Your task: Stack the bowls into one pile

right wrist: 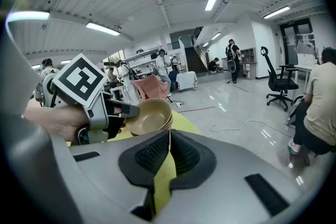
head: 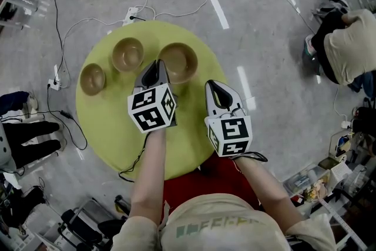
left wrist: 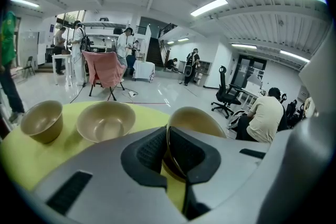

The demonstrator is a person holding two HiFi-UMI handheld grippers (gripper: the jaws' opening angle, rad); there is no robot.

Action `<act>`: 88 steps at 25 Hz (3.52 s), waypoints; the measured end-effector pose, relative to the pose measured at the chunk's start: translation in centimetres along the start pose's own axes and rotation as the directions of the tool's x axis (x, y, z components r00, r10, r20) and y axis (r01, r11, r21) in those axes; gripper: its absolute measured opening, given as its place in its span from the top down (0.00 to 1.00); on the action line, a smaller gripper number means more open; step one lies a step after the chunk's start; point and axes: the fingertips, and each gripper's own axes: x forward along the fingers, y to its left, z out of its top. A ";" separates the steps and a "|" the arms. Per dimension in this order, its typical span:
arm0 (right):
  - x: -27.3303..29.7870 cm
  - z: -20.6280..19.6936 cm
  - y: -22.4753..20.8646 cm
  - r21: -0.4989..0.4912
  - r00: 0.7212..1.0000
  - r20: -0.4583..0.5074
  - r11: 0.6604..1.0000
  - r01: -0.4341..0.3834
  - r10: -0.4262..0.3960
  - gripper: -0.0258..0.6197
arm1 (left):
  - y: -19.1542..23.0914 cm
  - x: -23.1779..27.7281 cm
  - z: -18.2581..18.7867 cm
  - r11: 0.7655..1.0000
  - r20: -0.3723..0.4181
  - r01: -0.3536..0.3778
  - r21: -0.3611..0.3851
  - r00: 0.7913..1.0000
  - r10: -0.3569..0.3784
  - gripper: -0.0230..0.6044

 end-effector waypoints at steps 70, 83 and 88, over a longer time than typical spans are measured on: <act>-4.1 1.4 0.4 0.016 0.996 0.088 1.000 0.023 -0.025 0.90 | -1.9 -4.2 2.2 0.976 0.121 -0.051 0.210 0.992 0.026 0.90; -7.6 4.0 1.9 -0.005 0.983 0.178 0.999 0.049 -0.047 0.90 | -3.2 -8.7 4.4 0.980 0.190 0.045 0.194 0.978 -0.082 0.93; -9.1 4.8 3.0 -0.003 0.976 0.206 0.997 0.071 -0.069 0.90 | -2.8 -11.2 5.2 0.980 0.222 0.077 0.186 0.968 -0.118 0.93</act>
